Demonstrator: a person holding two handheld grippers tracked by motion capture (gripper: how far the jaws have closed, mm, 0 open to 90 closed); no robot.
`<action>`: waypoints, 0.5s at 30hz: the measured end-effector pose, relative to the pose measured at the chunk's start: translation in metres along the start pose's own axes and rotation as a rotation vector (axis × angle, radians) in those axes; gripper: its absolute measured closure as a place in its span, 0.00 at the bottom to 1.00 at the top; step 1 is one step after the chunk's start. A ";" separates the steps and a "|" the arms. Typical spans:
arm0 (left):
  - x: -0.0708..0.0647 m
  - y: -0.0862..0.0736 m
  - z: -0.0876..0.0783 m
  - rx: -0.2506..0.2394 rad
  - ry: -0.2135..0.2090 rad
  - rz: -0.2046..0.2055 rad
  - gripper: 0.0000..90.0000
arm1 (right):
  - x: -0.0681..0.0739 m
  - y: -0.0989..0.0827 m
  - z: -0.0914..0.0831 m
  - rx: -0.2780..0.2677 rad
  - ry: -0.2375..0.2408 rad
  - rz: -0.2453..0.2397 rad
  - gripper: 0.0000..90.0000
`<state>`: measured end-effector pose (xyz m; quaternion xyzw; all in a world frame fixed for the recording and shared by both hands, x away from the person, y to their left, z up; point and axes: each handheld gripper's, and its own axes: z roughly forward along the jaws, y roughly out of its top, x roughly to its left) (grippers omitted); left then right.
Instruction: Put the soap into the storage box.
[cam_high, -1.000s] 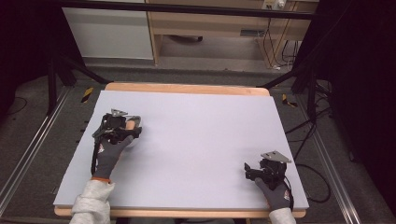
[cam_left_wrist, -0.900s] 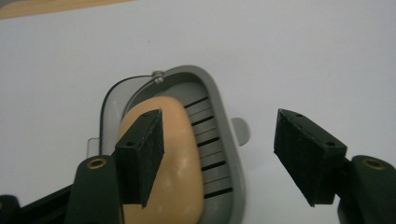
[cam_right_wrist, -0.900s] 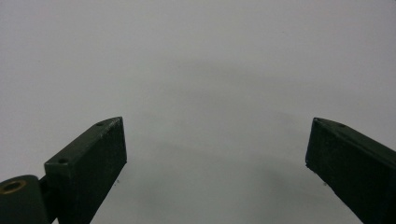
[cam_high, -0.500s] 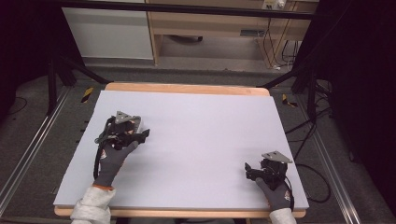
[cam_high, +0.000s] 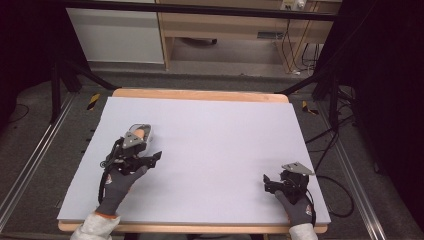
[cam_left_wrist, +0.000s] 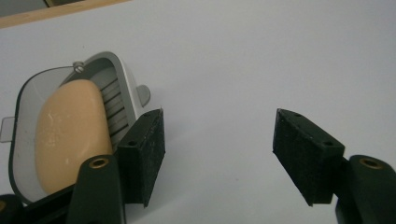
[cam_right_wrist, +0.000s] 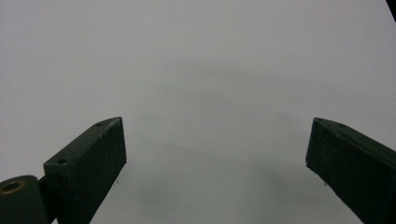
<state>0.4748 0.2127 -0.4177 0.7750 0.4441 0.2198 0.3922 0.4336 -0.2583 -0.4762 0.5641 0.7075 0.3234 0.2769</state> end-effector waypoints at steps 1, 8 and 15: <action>-0.001 -0.003 -0.001 0.003 0.000 0.007 0.36 | 0.000 0.000 0.000 -0.001 0.000 0.002 0.06; -0.005 -0.030 -0.006 0.025 0.009 0.028 0.31 | -0.001 0.000 0.000 -0.001 -0.003 0.002 0.06; 0.003 -0.057 -0.009 0.066 0.020 0.010 0.28 | -0.001 0.000 0.000 0.001 -0.009 0.009 0.06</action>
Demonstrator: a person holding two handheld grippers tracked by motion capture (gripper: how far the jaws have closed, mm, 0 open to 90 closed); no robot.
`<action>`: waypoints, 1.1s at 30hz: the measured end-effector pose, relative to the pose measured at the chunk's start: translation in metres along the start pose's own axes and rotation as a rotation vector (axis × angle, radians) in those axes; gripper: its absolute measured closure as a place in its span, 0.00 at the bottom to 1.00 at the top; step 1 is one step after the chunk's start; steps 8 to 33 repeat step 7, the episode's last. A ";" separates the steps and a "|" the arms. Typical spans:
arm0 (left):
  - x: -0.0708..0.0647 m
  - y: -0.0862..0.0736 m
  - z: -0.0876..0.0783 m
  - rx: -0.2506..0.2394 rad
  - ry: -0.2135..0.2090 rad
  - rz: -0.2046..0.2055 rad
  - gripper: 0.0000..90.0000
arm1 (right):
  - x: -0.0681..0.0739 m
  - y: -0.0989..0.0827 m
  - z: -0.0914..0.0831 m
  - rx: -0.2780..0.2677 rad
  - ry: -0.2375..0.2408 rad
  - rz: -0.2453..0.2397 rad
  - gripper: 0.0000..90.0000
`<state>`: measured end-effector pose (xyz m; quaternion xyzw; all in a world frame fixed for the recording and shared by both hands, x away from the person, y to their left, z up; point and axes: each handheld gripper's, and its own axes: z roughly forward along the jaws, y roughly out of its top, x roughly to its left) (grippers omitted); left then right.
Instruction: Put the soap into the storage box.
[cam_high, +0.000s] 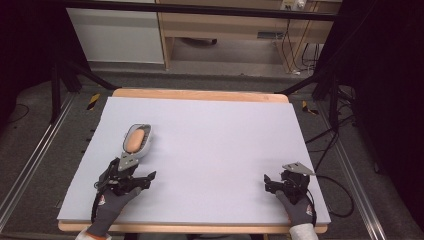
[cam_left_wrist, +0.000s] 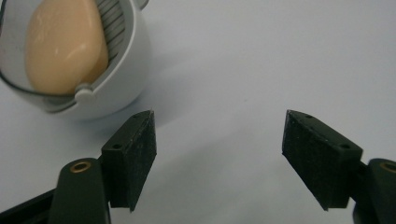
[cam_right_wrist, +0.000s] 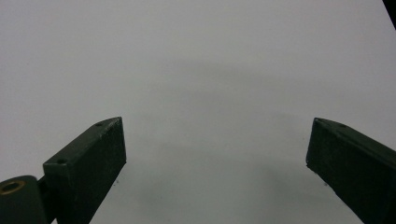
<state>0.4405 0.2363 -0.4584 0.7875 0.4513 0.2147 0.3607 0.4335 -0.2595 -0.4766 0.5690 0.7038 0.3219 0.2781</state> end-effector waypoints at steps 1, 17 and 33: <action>0.001 -0.002 -0.001 -0.001 -0.003 -0.010 0.28 | -0.001 0.000 0.000 -0.004 0.001 -0.007 0.06; 0.010 -0.009 -0.006 -0.016 0.021 -0.036 0.26 | -0.002 0.000 0.000 -0.004 -0.004 0.002 0.06; 0.010 -0.009 -0.006 -0.016 0.021 -0.036 0.26 | -0.002 0.000 0.000 -0.004 -0.004 0.002 0.06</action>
